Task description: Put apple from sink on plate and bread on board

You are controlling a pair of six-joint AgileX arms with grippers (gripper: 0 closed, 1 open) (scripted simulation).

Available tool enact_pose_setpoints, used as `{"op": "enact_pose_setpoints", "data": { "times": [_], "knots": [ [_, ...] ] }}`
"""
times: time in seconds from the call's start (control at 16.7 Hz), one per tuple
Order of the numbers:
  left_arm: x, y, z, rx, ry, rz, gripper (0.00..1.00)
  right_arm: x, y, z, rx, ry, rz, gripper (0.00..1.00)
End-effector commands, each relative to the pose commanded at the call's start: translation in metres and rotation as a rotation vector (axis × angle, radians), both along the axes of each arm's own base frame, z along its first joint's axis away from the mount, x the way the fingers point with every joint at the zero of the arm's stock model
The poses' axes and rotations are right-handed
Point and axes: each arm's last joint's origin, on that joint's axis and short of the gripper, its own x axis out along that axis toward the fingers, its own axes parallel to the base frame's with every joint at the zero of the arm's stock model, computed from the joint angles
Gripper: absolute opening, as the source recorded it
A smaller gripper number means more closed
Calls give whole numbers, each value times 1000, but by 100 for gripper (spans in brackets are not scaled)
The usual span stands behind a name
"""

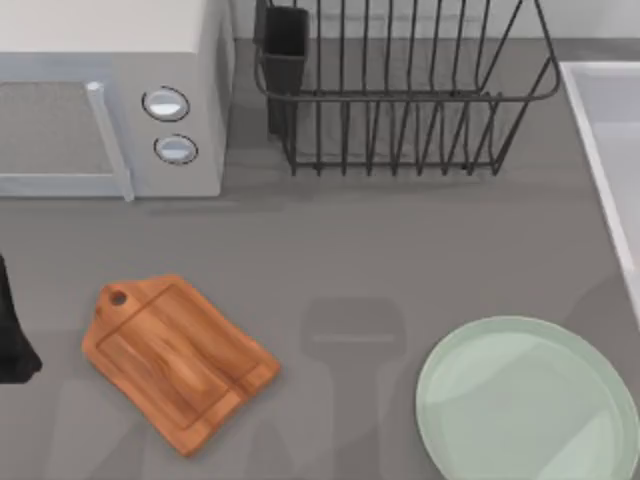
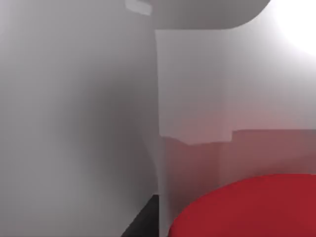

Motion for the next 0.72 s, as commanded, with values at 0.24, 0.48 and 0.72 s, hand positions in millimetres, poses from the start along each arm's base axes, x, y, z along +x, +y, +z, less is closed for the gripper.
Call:
{"op": "enact_pose_setpoints", "data": {
  "times": [0.24,0.48,0.72],
  "knots": [
    [0,0,0,0,0,0,100,0,0,0,0,0,0,0],
    [0,0,0,0,0,0,100,0,0,0,0,0,0,0],
    [0,0,0,0,0,0,100,10,-2,41,-3,-58,-6,0]
  ]
}}
